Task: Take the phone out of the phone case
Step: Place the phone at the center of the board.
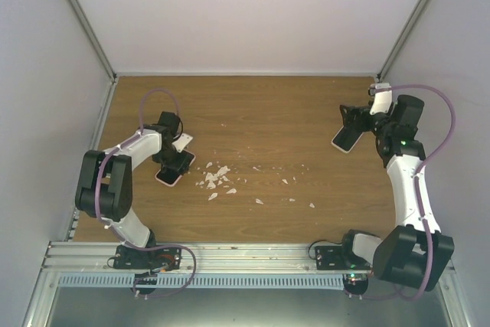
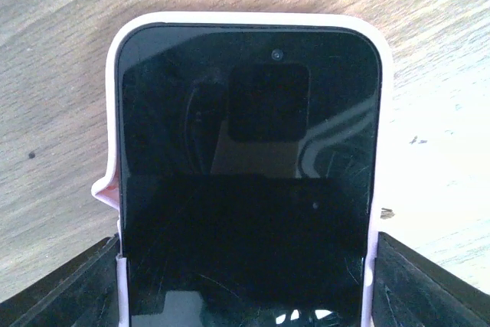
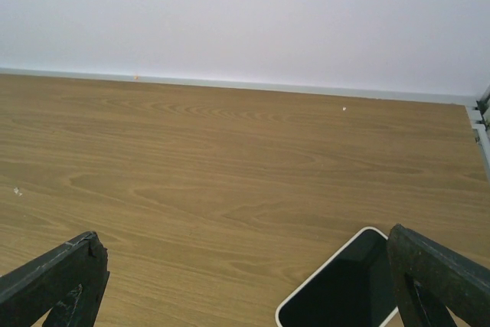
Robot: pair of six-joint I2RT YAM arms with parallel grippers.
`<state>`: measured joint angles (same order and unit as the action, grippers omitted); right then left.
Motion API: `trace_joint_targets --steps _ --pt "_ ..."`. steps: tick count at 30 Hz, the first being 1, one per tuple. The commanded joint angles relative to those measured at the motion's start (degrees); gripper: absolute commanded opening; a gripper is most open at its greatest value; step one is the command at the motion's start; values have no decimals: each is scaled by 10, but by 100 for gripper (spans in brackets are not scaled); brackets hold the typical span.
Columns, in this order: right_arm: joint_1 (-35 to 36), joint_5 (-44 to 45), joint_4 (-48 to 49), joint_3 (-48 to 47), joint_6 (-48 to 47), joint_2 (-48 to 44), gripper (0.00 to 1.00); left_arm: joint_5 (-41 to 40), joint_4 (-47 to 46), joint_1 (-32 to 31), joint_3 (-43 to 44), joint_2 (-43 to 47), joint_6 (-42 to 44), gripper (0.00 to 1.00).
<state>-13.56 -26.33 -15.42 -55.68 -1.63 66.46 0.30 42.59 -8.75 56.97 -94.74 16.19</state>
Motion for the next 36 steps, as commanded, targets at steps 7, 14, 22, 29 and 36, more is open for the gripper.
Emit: trace_joint_targets --steps 7,14,22,29,36 --pt "-3 -22 5 -22 -5 -7 100 -48 -4 -2 -20 -20 32 84" --pt "-3 -39 9 -32 -10 -1 100 -59 -10 -3 -23 -52 54 99" --pt "-1 -70 26 -71 -11 22 100 -33 2 -3 -18 -90 63 85" --pt "3 -102 32 -103 22 52 99 -14 13 -2 9 -94 50 76" --pt "24 -107 76 -113 98 79 100 -5 -8 -13 83 -13 0 70"
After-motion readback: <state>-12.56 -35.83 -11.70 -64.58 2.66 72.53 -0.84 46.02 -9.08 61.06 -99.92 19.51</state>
